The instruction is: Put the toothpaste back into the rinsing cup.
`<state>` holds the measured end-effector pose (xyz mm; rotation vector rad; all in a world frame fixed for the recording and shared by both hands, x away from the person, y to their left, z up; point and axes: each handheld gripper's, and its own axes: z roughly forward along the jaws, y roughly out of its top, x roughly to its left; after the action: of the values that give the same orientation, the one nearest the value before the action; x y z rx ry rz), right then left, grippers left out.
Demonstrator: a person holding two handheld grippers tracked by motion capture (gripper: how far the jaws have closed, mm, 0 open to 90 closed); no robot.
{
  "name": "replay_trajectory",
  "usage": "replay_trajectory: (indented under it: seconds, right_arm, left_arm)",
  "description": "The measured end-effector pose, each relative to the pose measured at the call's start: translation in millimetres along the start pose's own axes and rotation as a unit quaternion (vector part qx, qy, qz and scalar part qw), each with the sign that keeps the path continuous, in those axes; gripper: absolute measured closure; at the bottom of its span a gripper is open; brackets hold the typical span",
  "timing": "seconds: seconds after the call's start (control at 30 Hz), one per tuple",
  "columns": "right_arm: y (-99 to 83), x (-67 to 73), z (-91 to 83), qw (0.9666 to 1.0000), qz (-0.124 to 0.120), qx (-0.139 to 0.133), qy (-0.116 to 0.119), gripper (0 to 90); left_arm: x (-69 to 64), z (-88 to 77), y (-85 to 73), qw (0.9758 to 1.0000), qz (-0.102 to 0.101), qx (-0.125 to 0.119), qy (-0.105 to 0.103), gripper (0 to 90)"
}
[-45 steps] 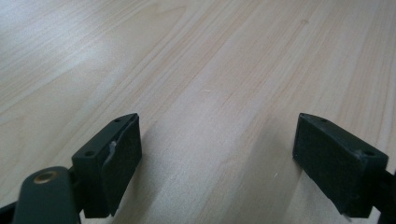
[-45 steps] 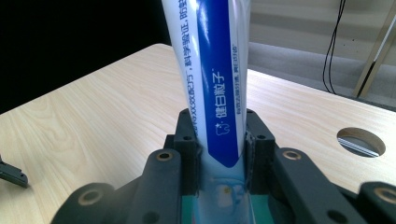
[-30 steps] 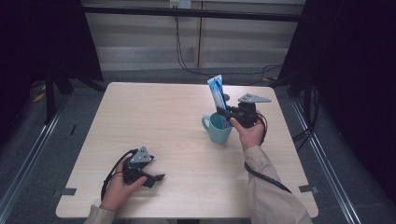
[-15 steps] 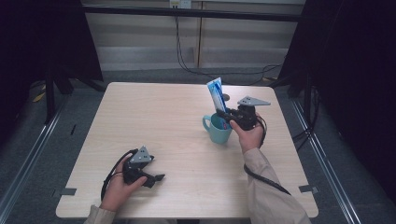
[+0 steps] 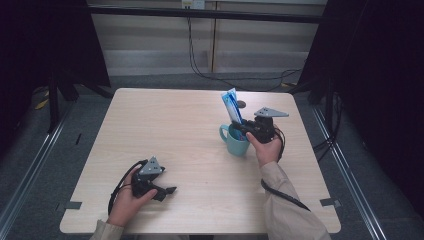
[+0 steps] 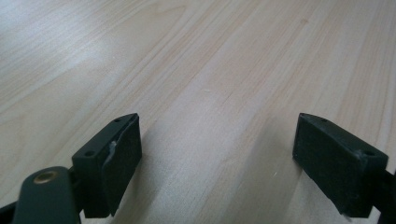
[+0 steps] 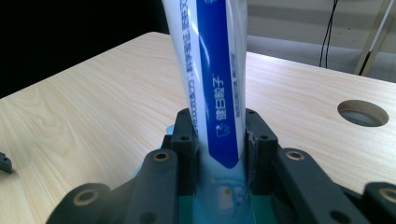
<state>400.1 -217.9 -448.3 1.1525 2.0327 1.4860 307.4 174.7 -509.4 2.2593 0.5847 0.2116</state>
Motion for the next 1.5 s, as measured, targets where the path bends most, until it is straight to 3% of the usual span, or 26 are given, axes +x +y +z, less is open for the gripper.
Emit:
replay_trajectory:
  seconds: [0.37, 0.73, 0.87, 1.03, 1.5]
  right_arm:
    - [-6.0, -0.4, 2.2, 0.9997, -0.002, 0.024, -0.005, 68.5]
    - [-2.6, -0.9, -3.6, 0.9999, 0.004, 0.016, -0.002, 61.5]
    - [1.7, -0.8, -5.9, 0.9999, 0.007, 0.008, -0.001, 55.9]
    - [9.5, 0.9, -6.2, 0.9996, 0.005, 0.025, -0.008, 40.8]
    - [17.0, -0.4, -9.1, 0.9976, -0.004, 0.059, -0.037, 25.5]
  left_arm:
    - [0.0, -0.2, -0.1, 1.0000, 0.000, 0.000, 0.000, 15.3]
    - [-0.1, -0.1, -0.1, 1.0000, 0.000, 0.000, 0.000, 15.3]
    - [-0.1, -0.1, -0.1, 1.0000, 0.000, 0.000, 0.000, 15.3]
    - [-0.1, -0.1, -0.1, 1.0000, 0.000, 0.000, 0.000, 15.3]
    - [-0.2, -0.1, -0.1, 1.0000, 0.000, 0.000, 0.000, 15.3]
